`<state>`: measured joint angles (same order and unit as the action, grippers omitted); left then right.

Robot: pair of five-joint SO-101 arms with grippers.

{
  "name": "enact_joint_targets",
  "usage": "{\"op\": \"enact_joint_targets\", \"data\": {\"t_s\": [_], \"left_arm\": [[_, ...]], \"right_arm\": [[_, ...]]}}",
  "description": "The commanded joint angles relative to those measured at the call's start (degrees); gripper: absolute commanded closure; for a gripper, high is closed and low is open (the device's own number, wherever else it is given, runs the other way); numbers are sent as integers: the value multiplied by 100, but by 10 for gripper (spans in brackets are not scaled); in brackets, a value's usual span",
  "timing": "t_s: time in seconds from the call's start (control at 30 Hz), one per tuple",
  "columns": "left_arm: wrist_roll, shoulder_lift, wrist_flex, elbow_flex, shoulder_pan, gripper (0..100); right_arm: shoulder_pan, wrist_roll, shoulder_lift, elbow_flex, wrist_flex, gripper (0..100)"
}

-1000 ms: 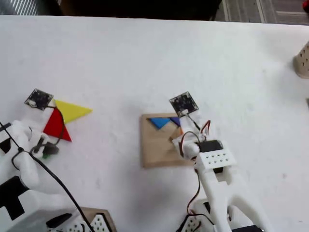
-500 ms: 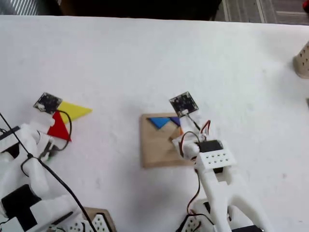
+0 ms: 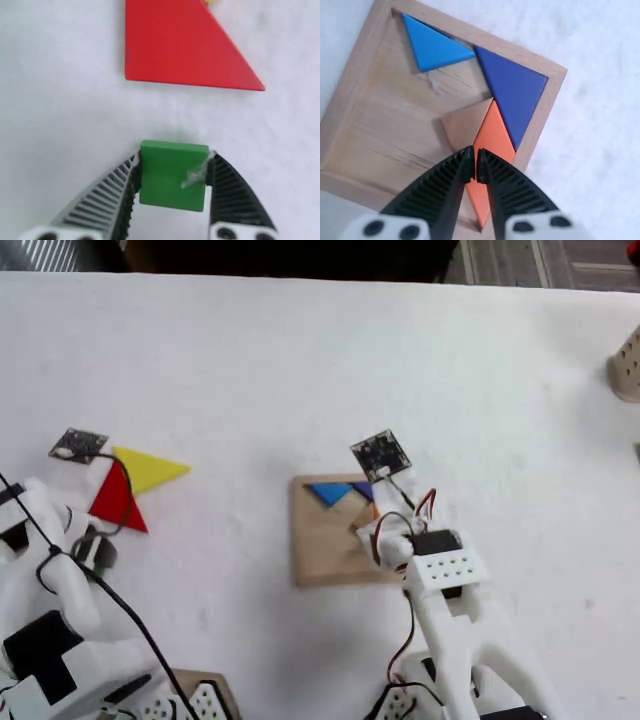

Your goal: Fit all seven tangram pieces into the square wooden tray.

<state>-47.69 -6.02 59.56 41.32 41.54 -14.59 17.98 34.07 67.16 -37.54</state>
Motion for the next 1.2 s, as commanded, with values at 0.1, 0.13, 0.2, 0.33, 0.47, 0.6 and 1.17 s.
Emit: {"op": "enact_joint_targets", "data": {"t_s": [0.1, 0.13, 0.2, 0.33, 0.47, 0.6, 1.17], "left_arm": [[141, -127, 343, -440, -48, 828], [141, -127, 343, -440, -84, 828], [167, -127, 343, -440, -171, 828], [545, -127, 378, -510, -374, 828], [800, -127, 589, -765, -541, 828], [1020, -127, 1011, -1160, -752, 828], [2303, -127, 2101, -2198, -2651, 828]], "right_arm": [[48, 62, 154, -26, 48, 979], [48, 62, 154, -26, 48, 979], [48, 62, 154, -26, 48, 979], [92, 62, 207, -26, 22, 979], [418, 62, 207, -26, 4, 979], [752, 62, 215, -62, -145, 979], [2448, 527, 1121, 466, -919, 979]]}}
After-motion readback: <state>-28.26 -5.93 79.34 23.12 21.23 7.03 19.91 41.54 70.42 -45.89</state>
